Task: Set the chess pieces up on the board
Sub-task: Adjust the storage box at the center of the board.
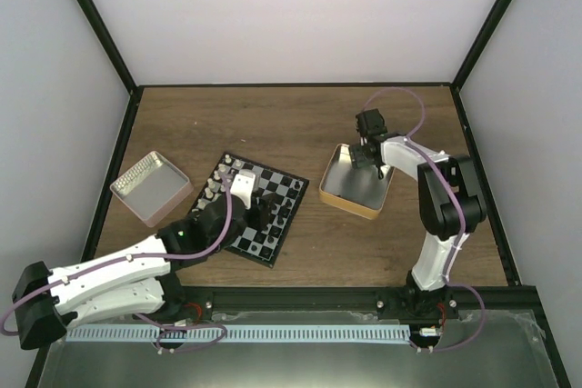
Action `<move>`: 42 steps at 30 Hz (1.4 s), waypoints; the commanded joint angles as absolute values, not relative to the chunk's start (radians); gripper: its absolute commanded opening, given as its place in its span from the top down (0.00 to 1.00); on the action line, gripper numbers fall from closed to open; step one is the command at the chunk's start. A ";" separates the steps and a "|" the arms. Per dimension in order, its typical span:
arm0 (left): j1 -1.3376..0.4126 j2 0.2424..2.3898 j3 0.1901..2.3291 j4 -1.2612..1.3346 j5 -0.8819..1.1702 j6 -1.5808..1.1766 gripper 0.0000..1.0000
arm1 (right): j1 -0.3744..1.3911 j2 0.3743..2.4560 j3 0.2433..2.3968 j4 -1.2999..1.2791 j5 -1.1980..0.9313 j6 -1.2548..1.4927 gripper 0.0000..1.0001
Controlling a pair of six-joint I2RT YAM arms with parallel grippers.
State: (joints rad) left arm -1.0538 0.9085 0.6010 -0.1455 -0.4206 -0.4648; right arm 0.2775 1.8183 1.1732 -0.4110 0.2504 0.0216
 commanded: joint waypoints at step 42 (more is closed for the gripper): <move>-1.038 0.949 0.637 -0.082 -0.430 -0.412 0.47 | 0.284 1.381 0.967 -0.453 0.121 0.405 0.47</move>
State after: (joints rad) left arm -1.0447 0.9440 0.6060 -0.0986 -0.4114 -0.3935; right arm 0.2680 1.3830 0.9157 -0.5457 0.2123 0.5171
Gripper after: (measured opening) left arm 0.519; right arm 0.540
